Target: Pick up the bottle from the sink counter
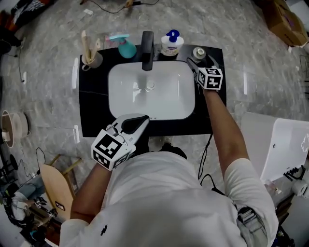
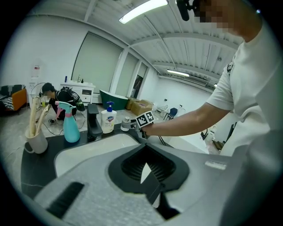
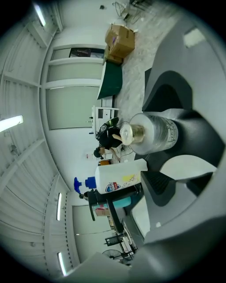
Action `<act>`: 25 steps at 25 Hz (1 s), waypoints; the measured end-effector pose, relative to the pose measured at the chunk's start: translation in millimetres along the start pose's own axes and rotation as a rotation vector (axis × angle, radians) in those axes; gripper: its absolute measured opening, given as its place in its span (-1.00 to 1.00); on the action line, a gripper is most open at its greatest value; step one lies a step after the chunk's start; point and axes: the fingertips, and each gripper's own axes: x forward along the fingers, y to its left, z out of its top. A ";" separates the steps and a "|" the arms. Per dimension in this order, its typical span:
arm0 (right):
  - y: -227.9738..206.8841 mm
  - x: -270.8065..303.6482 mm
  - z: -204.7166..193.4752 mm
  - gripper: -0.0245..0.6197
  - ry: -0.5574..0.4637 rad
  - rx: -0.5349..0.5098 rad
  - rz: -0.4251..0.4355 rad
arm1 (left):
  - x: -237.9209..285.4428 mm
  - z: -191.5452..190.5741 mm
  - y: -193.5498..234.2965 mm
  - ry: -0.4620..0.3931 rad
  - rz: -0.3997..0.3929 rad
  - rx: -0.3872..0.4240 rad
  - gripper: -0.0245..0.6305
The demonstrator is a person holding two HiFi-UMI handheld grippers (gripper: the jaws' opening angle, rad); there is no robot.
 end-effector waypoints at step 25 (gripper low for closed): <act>-16.6 58.4 -5.9 0.17 0.057 -0.066 -0.047 | -9.2 -13.8 38.5 0.032 0.024 -0.057 -0.91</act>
